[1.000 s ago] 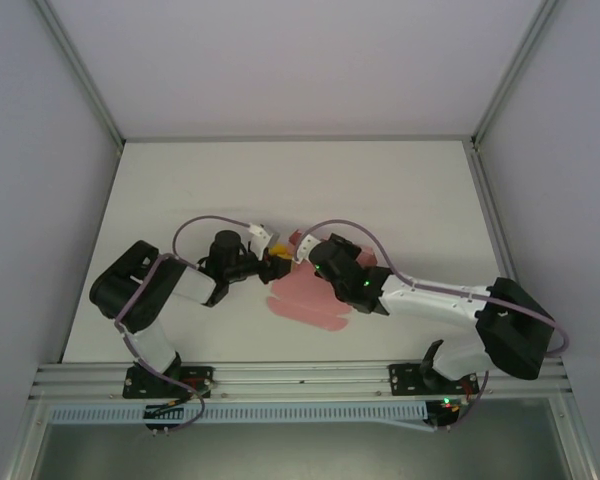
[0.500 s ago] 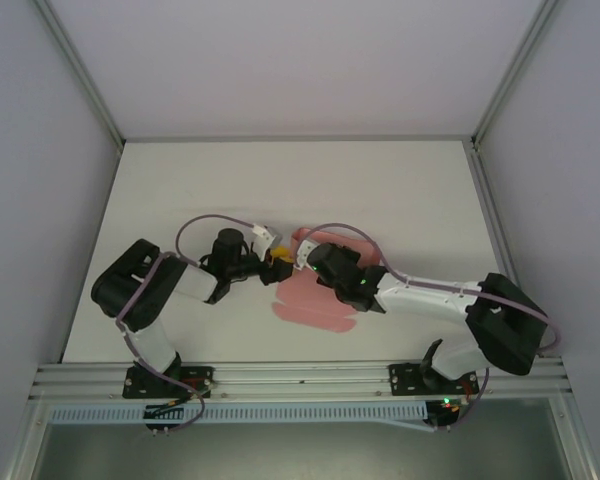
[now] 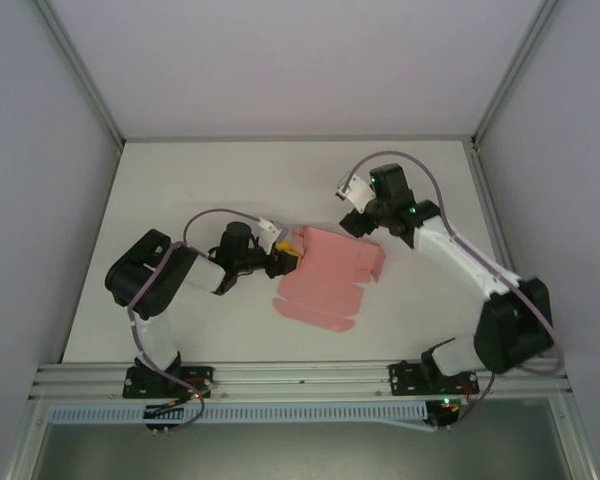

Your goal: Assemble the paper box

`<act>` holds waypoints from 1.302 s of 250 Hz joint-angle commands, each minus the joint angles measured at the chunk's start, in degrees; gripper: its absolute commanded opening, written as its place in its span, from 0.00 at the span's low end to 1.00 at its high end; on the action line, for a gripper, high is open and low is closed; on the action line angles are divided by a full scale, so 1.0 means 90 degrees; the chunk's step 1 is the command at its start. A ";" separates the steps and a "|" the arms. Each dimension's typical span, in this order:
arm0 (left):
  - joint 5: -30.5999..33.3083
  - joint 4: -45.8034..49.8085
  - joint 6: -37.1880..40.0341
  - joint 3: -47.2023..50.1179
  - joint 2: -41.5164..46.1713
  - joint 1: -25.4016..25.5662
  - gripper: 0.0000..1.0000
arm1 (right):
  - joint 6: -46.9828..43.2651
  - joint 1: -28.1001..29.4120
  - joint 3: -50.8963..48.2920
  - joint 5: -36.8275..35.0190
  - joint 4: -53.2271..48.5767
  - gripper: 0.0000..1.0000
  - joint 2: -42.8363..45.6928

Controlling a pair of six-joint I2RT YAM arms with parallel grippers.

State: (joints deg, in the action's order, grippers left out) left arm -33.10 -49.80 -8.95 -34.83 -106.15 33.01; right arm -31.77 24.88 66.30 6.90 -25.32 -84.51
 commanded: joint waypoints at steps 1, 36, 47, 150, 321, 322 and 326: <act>0.0089 0.0125 0.0078 -0.0118 -0.0151 0.0023 0.46 | -0.0686 -0.0074 0.0798 0.1048 -0.1934 0.73 -0.0789; 0.0094 0.0180 0.0110 -0.0182 -0.0175 0.0047 0.46 | -0.0660 -0.0070 0.0611 0.1371 -0.1534 0.74 -0.0794; 0.0105 0.0258 0.0124 -0.0212 -0.0170 0.0056 0.46 | -0.0605 -0.0062 0.0593 0.1383 -0.1438 0.74 -0.0750; 0.0132 0.0250 0.0292 -0.0096 -0.0046 0.0068 0.46 | -0.0525 -0.0060 0.0485 0.1381 -0.1932 0.72 -0.0173; -0.0171 0.0091 0.0163 -0.0011 0.0154 0.0063 0.47 | -0.0567 0.1461 -0.0825 -0.2766 -0.0399 0.00 -0.0076; -0.0175 0.0083 0.0164 -0.0009 0.0163 0.0068 0.47 | -0.0569 0.1477 -0.0839 -0.2816 -0.0380 0.00 -0.0070; -0.0188 0.0062 0.0158 0.0018 0.0196 0.0064 0.48 | -0.0574 0.1530 -0.0885 -0.2954 -0.0302 0.00 -0.0042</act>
State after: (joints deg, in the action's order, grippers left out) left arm -32.80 -48.31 -7.31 -35.57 -106.87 33.17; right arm -36.14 34.98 62.02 -7.68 -32.69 -86.63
